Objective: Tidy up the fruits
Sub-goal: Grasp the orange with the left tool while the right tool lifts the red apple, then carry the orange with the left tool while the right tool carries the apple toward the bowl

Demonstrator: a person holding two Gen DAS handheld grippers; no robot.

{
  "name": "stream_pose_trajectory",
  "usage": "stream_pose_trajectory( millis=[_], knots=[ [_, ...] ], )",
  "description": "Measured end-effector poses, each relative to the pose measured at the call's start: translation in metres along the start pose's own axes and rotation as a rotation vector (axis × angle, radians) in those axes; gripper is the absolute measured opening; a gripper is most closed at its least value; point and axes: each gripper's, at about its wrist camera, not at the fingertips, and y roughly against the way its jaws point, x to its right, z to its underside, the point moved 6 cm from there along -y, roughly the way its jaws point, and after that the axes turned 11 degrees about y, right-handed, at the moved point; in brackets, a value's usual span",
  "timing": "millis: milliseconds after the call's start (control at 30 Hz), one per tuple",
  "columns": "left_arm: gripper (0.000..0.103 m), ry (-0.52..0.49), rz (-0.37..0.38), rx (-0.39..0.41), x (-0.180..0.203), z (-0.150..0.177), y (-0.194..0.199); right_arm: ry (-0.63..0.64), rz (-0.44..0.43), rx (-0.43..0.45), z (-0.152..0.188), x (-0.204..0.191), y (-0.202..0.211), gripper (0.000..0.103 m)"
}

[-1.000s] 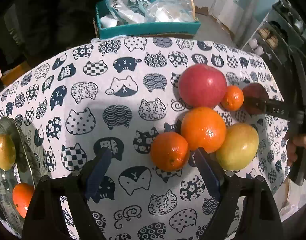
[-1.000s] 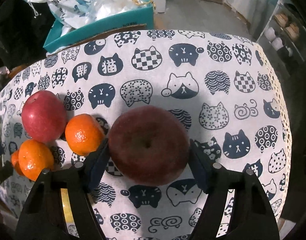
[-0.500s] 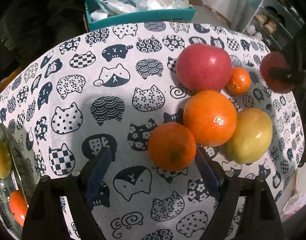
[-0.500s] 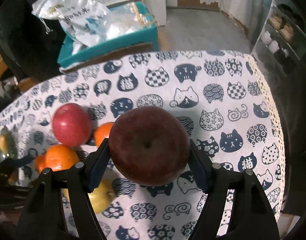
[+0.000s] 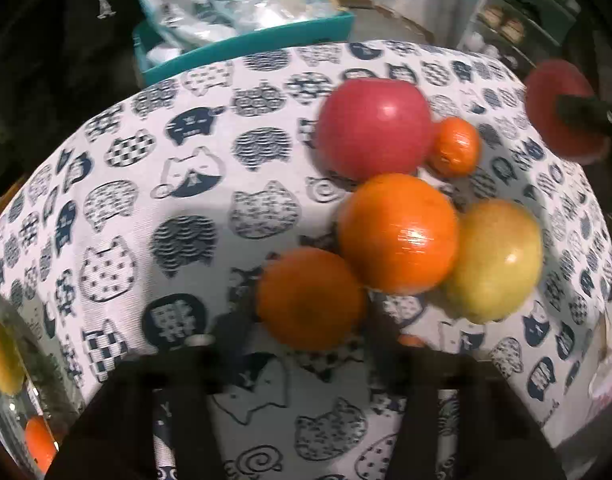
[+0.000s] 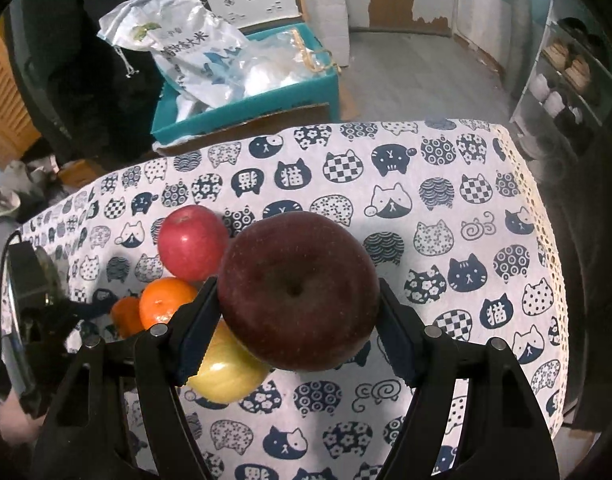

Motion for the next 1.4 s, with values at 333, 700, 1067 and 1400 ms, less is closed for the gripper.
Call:
stream_pose_trajectory(
  millis=[333, 700, 1067, 1400],
  knots=[
    [0.046, 0.015, -0.019, 0.06, -0.007, 0.004, 0.027, 0.039, 0.011, 0.042, -0.006, -0.013, 0.017, 0.074],
    [0.046, 0.032, 0.006, 0.19, -0.001, -0.015, 0.091, 0.085, 0.025, 0.131, -0.017, -0.034, 0.054, 0.074],
    [0.046, 0.043, 0.031, 0.298, 0.005, -0.024, 0.149, 0.125, 0.01, 0.223, -0.028, -0.057, 0.092, 0.074],
    [0.046, 0.071, 0.058, 0.341, -0.004, -0.024, 0.185, 0.154, -0.018, 0.286, -0.038, -0.076, 0.12, 0.074]
  ],
)
